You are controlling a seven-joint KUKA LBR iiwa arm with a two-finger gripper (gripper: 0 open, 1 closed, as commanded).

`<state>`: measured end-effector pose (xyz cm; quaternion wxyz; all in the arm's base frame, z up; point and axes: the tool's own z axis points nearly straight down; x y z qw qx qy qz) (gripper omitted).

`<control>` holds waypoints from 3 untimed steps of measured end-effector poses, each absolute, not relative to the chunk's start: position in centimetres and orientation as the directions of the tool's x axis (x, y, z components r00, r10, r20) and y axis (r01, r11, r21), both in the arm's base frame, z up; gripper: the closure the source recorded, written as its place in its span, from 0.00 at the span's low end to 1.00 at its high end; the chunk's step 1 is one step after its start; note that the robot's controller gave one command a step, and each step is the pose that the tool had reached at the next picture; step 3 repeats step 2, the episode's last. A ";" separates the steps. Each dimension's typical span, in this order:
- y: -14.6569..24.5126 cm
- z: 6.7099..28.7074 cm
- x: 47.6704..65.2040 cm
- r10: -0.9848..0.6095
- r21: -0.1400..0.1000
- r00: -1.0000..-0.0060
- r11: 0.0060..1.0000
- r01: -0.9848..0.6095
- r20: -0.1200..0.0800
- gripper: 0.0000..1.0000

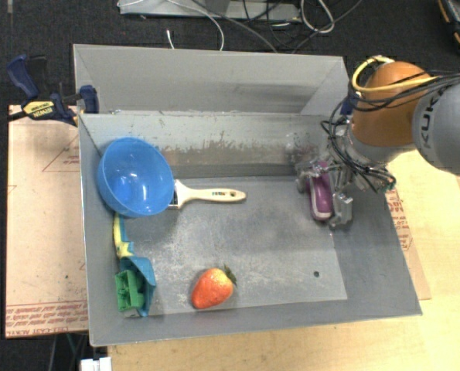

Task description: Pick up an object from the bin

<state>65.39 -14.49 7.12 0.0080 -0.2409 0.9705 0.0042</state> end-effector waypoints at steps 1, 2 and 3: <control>-13.1 7.2 65.7 -0.974 0.012 -0.222 0.221 -0.975 -0.044 1.00; -12.9 7.3 65.8 -0.998 0.008 -0.026 0.026 -1.000 -0.052 1.00; -12.9 7.3 65.8 -0.998 0.008 -0.026 0.026 -1.000 -0.052 1.00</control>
Offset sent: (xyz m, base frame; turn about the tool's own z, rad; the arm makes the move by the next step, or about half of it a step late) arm 0.0000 0.0000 0.0000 0.0000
